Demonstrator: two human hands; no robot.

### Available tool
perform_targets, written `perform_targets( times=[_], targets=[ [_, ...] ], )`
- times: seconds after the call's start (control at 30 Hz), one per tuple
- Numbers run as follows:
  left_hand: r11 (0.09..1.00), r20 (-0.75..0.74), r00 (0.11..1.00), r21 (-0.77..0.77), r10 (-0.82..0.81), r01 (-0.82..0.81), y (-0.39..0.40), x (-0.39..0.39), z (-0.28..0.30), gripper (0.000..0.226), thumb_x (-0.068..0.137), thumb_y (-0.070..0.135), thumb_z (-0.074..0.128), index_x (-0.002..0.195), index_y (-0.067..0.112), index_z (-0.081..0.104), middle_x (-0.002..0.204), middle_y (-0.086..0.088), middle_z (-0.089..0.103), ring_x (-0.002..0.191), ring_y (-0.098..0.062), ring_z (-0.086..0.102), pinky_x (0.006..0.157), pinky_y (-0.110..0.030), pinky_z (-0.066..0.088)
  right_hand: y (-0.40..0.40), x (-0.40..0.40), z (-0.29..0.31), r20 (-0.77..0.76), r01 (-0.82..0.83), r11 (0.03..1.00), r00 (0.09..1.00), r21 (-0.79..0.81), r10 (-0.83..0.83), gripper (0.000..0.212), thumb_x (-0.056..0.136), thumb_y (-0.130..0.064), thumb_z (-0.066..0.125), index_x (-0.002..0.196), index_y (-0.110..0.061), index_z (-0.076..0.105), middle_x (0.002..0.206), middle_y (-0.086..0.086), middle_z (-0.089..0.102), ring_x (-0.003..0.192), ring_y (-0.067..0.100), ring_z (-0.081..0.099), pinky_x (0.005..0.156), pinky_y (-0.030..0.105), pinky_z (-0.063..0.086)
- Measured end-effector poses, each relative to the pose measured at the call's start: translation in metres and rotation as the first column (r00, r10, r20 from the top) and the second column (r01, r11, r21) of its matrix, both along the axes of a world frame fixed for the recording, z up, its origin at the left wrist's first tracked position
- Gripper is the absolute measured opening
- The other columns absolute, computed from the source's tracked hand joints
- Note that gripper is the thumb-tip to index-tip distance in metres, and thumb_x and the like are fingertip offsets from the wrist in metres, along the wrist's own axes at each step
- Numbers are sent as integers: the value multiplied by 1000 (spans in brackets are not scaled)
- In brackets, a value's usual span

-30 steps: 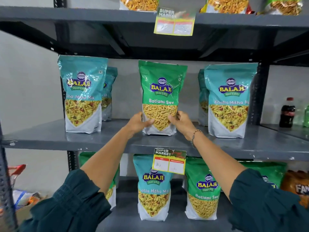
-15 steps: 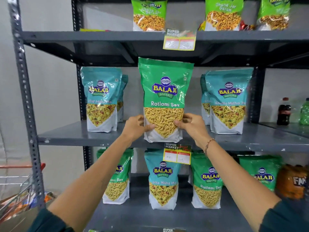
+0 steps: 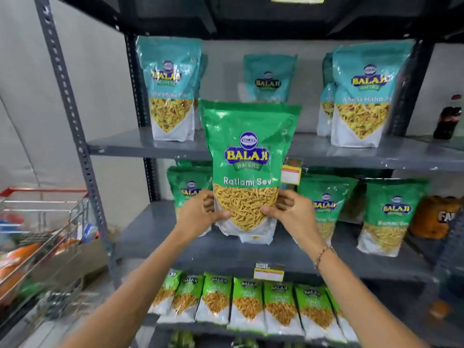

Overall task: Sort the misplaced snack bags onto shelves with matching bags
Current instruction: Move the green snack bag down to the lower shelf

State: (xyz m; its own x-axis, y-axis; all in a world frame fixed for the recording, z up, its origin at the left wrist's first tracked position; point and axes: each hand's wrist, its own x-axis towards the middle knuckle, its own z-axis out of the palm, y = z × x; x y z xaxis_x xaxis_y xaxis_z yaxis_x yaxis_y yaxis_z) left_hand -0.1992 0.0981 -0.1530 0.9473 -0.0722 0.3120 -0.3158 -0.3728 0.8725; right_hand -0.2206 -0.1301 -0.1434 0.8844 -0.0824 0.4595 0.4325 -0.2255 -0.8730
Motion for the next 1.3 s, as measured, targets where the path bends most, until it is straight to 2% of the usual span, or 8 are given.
perform_targets(
  times=[0.2,0.33,0.47,0.63,0.77,0.9,1.1,1.3],
  targets=[
    [999,-192,981,26,32,-27,8,15,-74,43,61,11,83,89,16,51,80,10,59,82,-10,58,92,-30,49,19,24,-84,-217,13,999,976,33,-5,50,56,-8,85,101,-13,63,88,-7,64,84,5,62,83,18,50],
    [993,-286,954,106,84,-56,16,43,-104,51,63,14,83,102,6,51,95,0,61,96,-18,57,94,-33,47,32,51,-126,-298,1,998,954,63,18,41,58,1,82,93,-10,64,83,-8,67,74,-5,65,69,10,54],
    [977,-321,935,190,150,-92,25,75,-125,48,62,19,83,97,7,52,88,-4,62,95,-25,58,85,-37,48,44,84,-147,-328,-5,997,944,75,29,41,58,2,81,94,-7,63,81,-9,66,70,-10,63,65,8,50],
    [977,-341,922,166,186,-136,30,110,-133,57,65,11,81,113,3,51,126,-18,59,120,-29,54,99,-37,42,57,125,-160,-343,-22,998,938,63,43,42,59,0,81,96,-3,64,84,-3,66,75,-8,60,62,4,48],
    [971,-365,905,175,218,-164,39,131,-141,66,65,12,81,122,2,48,133,-18,55,124,-28,52,103,-38,41,64,150,-170,-353,-35,998,934,46,49,39,56,2,82,89,-5,63,86,4,68,76,5,64,64,9,52],
    [971,-386,894,162,227,-176,43,141,-149,61,67,6,79,121,2,50,131,-17,57,125,-28,50,103,-38,41,70,164,-182,-331,-48,999,942,7,47,35,55,-5,84,77,-19,61,92,13,72,85,20,68,76,28,57],
    [967,-395,886,165,243,-192,45,146,-154,63,70,3,75,125,0,45,134,-18,54,126,-31,49,105,-39,39,76,171,-189,-332,-82,996,939,44,92,35,64,3,77,95,0,61,98,8,68,87,15,65,68,9,53],
    [923,-354,871,300,341,-239,41,145,-163,63,74,18,75,127,2,43,127,-16,58,119,-32,54,100,-43,44,73,168,-189,-327,-131,991,935,36,136,40,71,-1,74,107,-1,57,110,13,65,96,15,62,71,5,50]
  ],
)
